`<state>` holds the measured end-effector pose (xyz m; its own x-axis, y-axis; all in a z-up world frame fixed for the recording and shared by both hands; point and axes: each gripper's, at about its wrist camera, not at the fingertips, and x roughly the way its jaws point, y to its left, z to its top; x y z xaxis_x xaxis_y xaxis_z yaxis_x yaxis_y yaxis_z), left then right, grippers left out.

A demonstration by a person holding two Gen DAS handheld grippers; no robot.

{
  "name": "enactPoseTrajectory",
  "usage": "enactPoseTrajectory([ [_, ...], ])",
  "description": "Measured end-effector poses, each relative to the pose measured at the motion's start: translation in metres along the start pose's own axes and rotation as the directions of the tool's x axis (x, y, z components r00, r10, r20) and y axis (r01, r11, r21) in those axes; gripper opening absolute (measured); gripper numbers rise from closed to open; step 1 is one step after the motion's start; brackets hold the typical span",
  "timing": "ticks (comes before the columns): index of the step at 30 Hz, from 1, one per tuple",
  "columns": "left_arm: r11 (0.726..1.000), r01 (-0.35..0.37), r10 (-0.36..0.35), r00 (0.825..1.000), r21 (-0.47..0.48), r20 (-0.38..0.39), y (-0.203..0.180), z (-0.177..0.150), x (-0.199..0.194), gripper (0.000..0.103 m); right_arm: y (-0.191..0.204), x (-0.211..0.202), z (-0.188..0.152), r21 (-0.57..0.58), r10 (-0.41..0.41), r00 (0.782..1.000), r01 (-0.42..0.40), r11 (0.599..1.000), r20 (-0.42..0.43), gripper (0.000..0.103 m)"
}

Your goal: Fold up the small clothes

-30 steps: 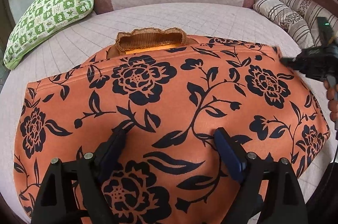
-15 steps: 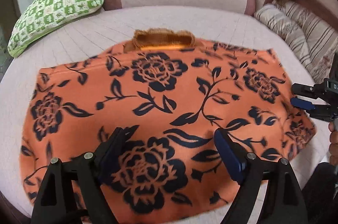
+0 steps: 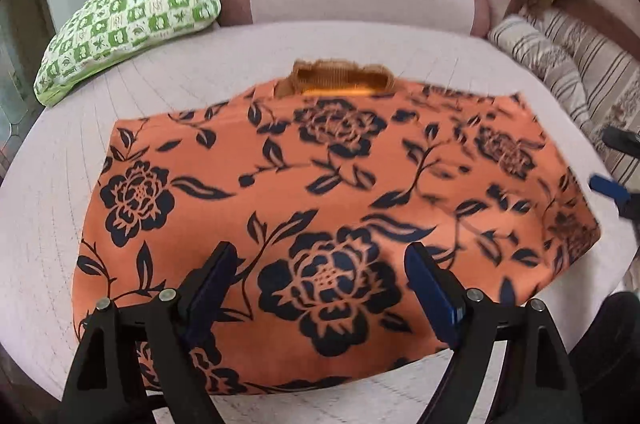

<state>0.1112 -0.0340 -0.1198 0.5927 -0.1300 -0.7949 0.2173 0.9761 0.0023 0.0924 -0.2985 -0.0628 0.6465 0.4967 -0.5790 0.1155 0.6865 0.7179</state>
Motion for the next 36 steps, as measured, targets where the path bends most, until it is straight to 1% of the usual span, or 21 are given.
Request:
enactPoseTrajectory([
  [1, 1.0, 0.004, -0.004, 1.0, -0.004, 0.006, -0.001, 0.0, -0.001, 0.086, -0.002, -0.008, -0.007, 0.027, 0.009, 1.0, -0.009, 1.0, -0.003, 0.078],
  [3, 1.0, 0.01, -0.01, 1.0, -0.003, 0.003, -0.003, -0.004, -0.001, 0.086, -0.019, -0.017, -0.028, 0.128, 0.012, 1.0, -0.009, 0.992, -0.021, 0.079],
  [6, 1.0, 0.002, -0.002, 1.0, -0.019, -0.015, -0.002, -0.005, 0.005, 0.086, -0.041, -0.016, -0.053, 0.215, 0.013, 0.999, -0.003, 0.977, -0.046, 0.079],
  [9, 0.999, 0.003, -0.004, 1.0, -0.04, -0.025, 0.0, -0.005, 0.009, 0.086, -0.062, 0.002, -0.06, 0.309, 0.019, 0.999, -0.002, 0.951, -0.05, 0.079],
  [10, 0.999, 0.001, -0.002, 1.0, -0.042, -0.022, -0.001, -0.005, 0.008, 0.086, -0.064, 0.003, -0.057, 0.328, 0.03, 0.999, -0.019, 0.944, -0.028, 0.079],
  [13, 0.999, -0.005, 0.004, 1.0, -0.042, -0.011, 0.0, -0.002, 0.008, 0.086, -0.064, 0.011, -0.046, 0.335, 0.023, 1.0, -0.022, 0.942, 0.002, 0.079],
  [15, 0.999, -0.003, 0.003, 1.0, -0.048, 0.003, 0.0, 0.002, 0.006, 0.086, -0.063, 0.016, -0.039, 0.347, 0.053, 0.999, -0.053, 0.936, 0.009, 0.079],
  [17, 0.999, -0.01, 0.011, 1.0, -0.047, 0.013, -0.001, 0.004, 0.006, 0.086, -0.063, 0.022, -0.035, 0.353, 0.023, 0.999, -0.029, 0.935, 0.022, 0.079],
  [18, 0.999, -0.014, 0.015, 1.0, -0.045, 0.016, -0.003, 0.006, 0.007, 0.086, -0.064, 0.025, -0.034, 0.365, 0.035, 0.999, -0.045, 0.93, 0.035, 0.08],
  [20, 0.999, -0.023, 0.023, 1.0, -0.043, 0.017, -0.005, 0.009, 0.01, 0.086, -0.065, 0.024, -0.033, 0.364, 0.033, 0.998, -0.051, 0.93, 0.055, 0.08],
  [23, 0.998, -0.046, 0.046, 0.999, -0.037, 0.009, -0.009, 0.011, 0.018, 0.086, -0.062, 0.027, -0.031, 0.348, 0.031, 0.997, -0.054, 0.936, 0.072, 0.08],
  [26, 0.996, -0.084, 0.083, 0.996, -0.013, -0.044, -0.012, 0.007, 0.037, 0.087, -0.063, 0.028, -0.028, 0.335, 0.014, 0.997, -0.038, 0.941, 0.074, 0.08],
  [28, 0.995, -0.099, 0.099, 0.995, 0.005, -0.033, -0.015, 0.008, 0.034, 0.087, -0.064, 0.029, -0.026, 0.335, 0.012, 0.997, -0.036, 0.941, 0.073, 0.08],
  [29, 0.996, -0.094, 0.094, 0.995, 0.0, -0.037, -0.015, 0.01, 0.03, 0.087, -0.063, 0.026, -0.026, 0.327, 0.012, 0.997, -0.036, 0.944, 0.076, 0.08],
  [31, 0.997, -0.078, 0.078, 0.997, -0.025, 0.001, -0.012, 0.014, 0.016, 0.087, -0.056, 0.023, -0.023, 0.291, 0.009, 0.996, -0.034, 0.956, 0.087, 0.08],
  [33, 0.996, -0.081, 0.084, 0.994, -0.039, 0.067, -0.009, 0.017, 0.002, 0.087, -0.05, 0.023, -0.02, 0.255, -0.004, 0.996, -0.019, 0.967, 0.088, 0.08],
  [34, 0.996, -0.083, 0.086, 0.993, -0.044, 0.074, -0.008, 0.017, 0.002, 0.087, -0.049, 0.025, -0.02, 0.243, -0.014, 0.996, -0.006, 0.97, 0.083, 0.08],
  [35, 0.995, -0.086, 0.089, 0.994, -0.048, 0.058, -0.007, 0.016, 0.006, 0.087, -0.05, 0.028, -0.02, 0.243, -0.022, 0.997, 0.003, 0.97, 0.074, 0.08],
  [36, 0.995, -0.093, 0.093, 0.996, -0.037, 0.005, -0.006, 0.015, 0.019, 0.087, -0.052, 0.032, -0.02, 0.246, -0.027, 0.998, 0.01, 0.969, 0.064, 0.08],
])
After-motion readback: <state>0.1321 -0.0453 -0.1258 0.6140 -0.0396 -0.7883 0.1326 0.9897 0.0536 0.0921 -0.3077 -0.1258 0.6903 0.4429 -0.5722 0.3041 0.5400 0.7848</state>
